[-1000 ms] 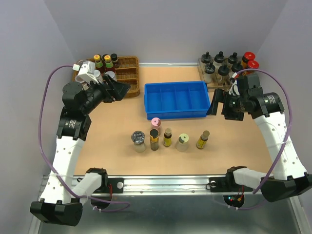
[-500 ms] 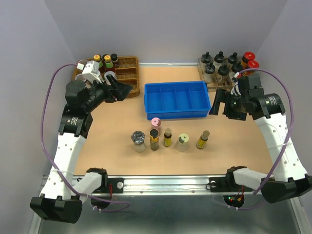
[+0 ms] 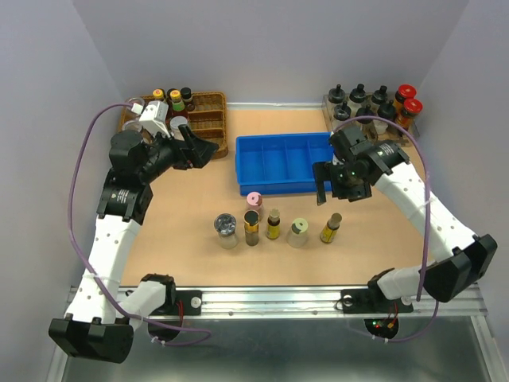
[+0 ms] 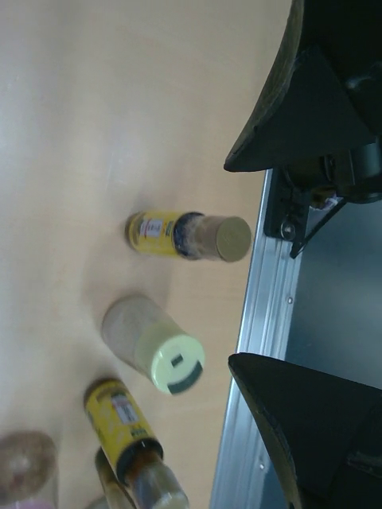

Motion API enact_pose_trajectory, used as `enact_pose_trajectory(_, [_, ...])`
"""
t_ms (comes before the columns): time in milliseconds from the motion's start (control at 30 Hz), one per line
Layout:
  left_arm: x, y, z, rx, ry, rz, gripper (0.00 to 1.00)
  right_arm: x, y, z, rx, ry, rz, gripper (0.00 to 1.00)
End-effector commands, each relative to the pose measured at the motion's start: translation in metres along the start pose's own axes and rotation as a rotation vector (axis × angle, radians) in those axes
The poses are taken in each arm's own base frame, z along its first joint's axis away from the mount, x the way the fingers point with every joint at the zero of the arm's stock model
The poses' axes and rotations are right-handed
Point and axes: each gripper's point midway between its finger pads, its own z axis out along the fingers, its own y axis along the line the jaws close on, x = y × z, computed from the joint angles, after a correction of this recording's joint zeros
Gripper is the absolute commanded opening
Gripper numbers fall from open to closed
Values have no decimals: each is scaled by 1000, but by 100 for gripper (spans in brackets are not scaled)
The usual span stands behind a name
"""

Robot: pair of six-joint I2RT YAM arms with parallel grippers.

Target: Organize the condiment bottles

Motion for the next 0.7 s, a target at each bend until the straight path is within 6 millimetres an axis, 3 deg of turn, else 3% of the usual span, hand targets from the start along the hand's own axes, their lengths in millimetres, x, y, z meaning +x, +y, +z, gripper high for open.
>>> enact_pose_trajectory(0, [-13, -16, -7, 54, -36, 69, 99, 4, -31, -2, 195, -2, 62, 100])
enact_pose_trajectory(233, [-11, -13, -2, 51, -20, 67, 99, 31, -19, 16, 141, 114, 107, 99])
enact_pose_trajectory(400, [-7, -9, -1, 44, -12, 64, 99, 47, -10, 26, 79, 150, 140, 90])
enact_pose_trajectory(667, [-7, -8, 0, 40, -17, 56, 99, 48, -9, 44, 83, 149, 151, 84])
